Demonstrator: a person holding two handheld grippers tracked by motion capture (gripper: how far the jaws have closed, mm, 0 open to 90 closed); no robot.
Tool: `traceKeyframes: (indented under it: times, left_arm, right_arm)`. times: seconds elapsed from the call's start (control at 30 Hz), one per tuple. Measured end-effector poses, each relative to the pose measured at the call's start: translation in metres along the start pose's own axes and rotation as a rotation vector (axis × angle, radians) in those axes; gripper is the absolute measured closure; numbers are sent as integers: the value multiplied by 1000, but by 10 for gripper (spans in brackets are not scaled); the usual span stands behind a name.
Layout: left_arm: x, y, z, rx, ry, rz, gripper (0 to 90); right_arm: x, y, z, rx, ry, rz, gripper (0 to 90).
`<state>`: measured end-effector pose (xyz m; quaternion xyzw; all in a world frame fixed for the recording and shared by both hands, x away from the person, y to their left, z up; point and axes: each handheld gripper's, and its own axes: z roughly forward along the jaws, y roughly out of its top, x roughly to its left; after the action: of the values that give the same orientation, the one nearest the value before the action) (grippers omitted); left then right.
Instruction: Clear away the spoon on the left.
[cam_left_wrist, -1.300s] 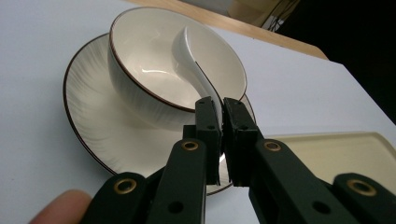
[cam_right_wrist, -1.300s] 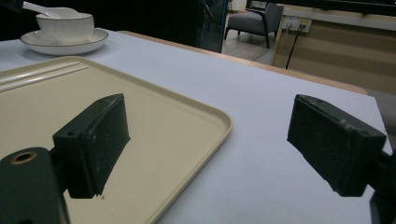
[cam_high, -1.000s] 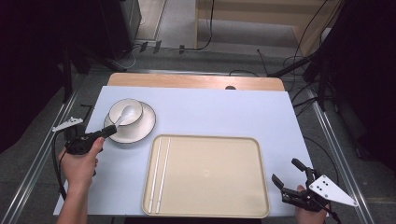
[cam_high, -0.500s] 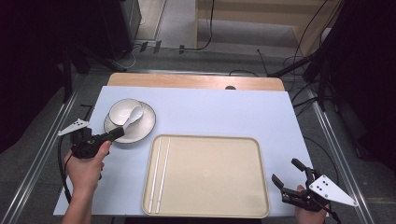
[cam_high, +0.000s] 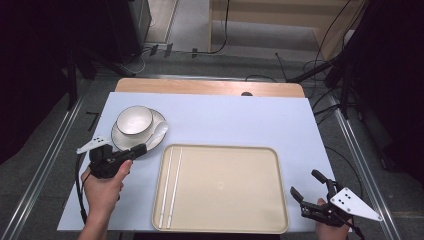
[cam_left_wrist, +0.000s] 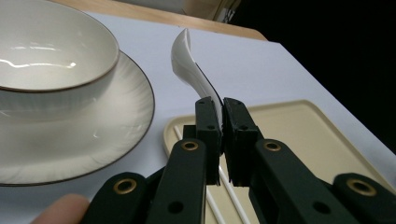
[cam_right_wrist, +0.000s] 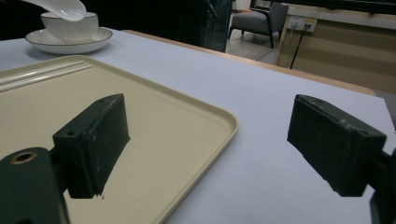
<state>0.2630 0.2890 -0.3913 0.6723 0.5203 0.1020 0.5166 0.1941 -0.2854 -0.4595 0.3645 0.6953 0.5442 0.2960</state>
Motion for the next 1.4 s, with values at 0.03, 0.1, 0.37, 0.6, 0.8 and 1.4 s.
traceKeyframes:
  times: [0.03,0.1,0.37,0.6,0.8,1.4]
  left_arm:
    - [-2,-2,2,5,-9,-1,862]
    - [-6,-5,5,14,-13,8,862]
    - [-18,-16,17,35,-41,18,862]
    - [-29,-22,26,54,-68,30,862]
    - [-38,-29,37,77,-96,33,862]
    - [-60,-46,67,142,-80,66,862]
  right_arm:
    - [0,0,0,1,3,0,130]
    - [0,0,0,2,8,0,131]
    - [0,0,1,9,11,-6,130]
    - [-1,-1,1,9,9,-6,130]
    - [-1,-1,2,14,13,-12,131]
    - [-3,-1,0,9,5,-12,131]
